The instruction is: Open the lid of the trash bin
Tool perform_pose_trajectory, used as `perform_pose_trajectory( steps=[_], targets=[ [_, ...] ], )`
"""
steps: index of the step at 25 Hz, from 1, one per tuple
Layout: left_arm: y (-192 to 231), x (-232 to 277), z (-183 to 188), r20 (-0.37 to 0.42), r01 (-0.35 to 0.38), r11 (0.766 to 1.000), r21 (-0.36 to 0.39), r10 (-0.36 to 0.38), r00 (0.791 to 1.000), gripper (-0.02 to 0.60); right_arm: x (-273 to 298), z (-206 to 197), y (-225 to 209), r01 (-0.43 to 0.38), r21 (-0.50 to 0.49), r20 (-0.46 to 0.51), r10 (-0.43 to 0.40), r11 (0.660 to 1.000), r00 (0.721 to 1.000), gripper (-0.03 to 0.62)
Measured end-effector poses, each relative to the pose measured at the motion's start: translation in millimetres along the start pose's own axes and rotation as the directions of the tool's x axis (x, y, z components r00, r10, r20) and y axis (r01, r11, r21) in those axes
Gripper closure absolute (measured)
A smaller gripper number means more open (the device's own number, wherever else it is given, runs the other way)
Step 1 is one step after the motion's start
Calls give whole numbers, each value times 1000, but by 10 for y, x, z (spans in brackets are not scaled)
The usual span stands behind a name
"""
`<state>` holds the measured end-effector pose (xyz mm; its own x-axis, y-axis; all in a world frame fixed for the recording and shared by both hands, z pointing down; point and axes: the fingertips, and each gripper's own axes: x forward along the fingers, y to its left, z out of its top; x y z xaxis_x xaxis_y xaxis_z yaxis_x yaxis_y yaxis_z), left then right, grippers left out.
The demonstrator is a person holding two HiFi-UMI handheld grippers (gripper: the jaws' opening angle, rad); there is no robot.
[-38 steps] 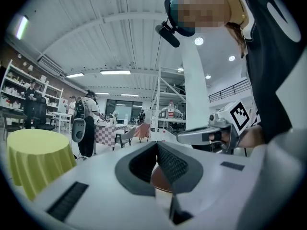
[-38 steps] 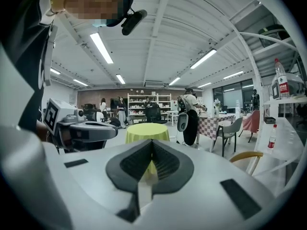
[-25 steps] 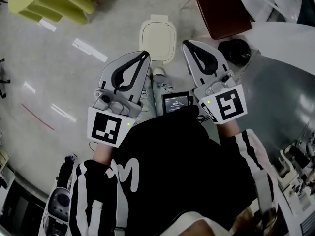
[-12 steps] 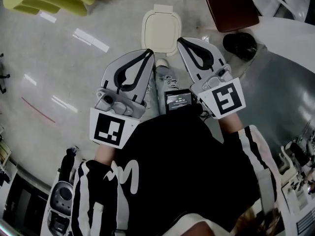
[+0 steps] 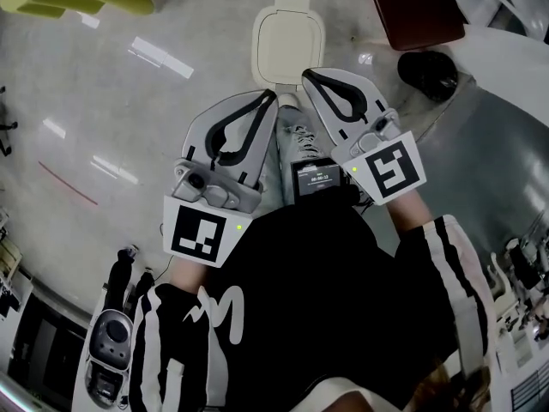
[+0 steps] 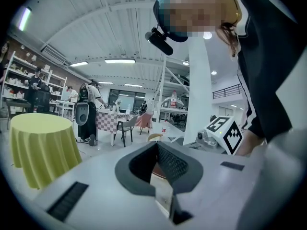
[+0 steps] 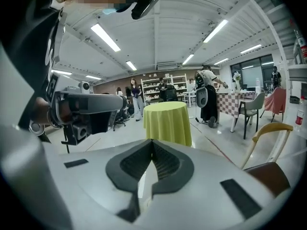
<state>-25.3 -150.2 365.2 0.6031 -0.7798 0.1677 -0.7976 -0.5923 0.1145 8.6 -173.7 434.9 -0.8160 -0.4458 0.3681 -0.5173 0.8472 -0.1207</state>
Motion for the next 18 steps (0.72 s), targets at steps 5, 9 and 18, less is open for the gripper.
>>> perform_pose_trajectory(
  steps=[5, 9, 18],
  targets=[
    [-16, 34, -126, -8, 5, 1000, -16, -6, 1000, 572, 92, -232, 50, -36, -27, -39, 35, 999, 999, 585],
    [-31, 43, -225, -9, 5, 999, -33, -5, 1000, 572, 159, -419, 73, -60, -50, -52, 57, 997, 997, 585],
    [21, 90, -563, -32, 15, 998, -54, -17, 999, 572, 342, -918, 138, -136, -96, -152, 120, 986, 981, 583]
  ],
)
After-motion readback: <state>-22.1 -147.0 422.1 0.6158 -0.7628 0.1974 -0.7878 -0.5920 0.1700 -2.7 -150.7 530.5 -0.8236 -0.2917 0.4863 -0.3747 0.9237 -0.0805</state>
